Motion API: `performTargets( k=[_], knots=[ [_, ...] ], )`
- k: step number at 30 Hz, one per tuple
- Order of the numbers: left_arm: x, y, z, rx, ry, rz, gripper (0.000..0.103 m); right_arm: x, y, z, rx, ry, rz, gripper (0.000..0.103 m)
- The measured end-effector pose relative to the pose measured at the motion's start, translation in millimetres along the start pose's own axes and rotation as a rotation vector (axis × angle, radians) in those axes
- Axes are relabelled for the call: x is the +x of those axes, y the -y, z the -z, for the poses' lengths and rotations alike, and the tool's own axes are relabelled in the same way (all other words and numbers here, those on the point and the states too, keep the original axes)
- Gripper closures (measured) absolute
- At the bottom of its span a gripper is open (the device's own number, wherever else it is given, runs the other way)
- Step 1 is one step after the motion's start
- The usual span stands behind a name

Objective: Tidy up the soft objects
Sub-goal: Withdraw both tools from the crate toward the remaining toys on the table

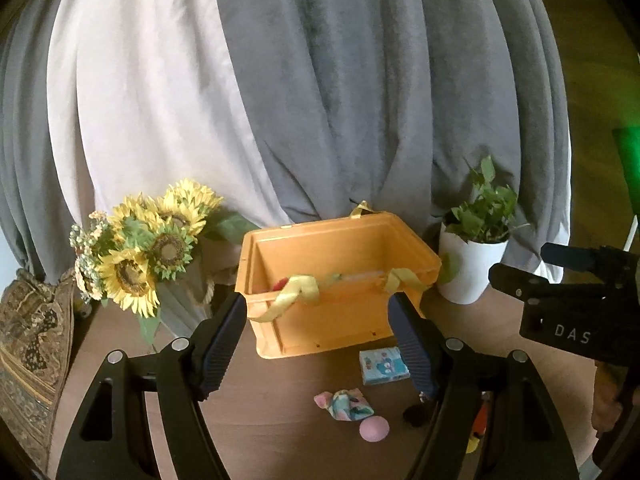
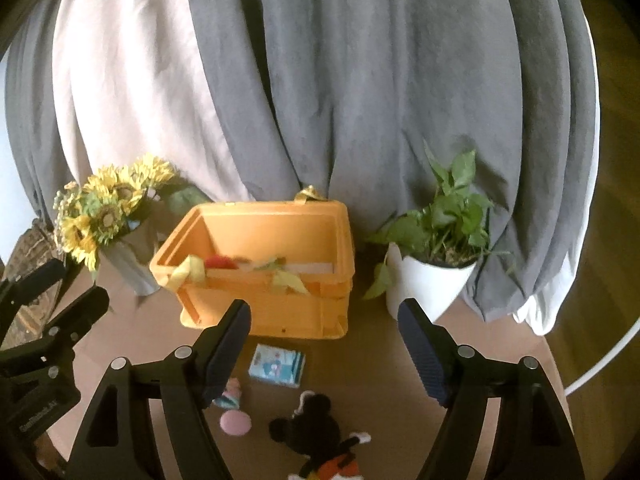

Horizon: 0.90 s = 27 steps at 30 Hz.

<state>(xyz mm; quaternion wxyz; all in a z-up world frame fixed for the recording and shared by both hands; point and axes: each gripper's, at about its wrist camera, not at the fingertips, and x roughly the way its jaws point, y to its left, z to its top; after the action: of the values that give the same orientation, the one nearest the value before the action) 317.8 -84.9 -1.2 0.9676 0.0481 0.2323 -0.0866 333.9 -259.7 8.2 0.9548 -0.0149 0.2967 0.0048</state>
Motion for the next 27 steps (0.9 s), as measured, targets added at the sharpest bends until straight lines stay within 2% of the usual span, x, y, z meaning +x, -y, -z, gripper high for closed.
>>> performTargets(
  k=[5,14,19,27],
  knots=[
    [-2,3,12,-0.009,0.006,0.007,0.03,-1,1,15,0.004,-0.011,0.0,0.026],
    [5,7,39,0.015,-0.044,0.02,0.03,3,-1,39,-0.003,-0.039,0.017,0.026],
    [15,11,54,0.043,-0.089,0.022,0.03,9,-2,54,-0.017,-0.075,0.021,0.026],
    [30,16,73,0.06,-0.192,0.077,0.031,26,-1,76,-0.015,-0.159,0.005,0.026]
  ],
)
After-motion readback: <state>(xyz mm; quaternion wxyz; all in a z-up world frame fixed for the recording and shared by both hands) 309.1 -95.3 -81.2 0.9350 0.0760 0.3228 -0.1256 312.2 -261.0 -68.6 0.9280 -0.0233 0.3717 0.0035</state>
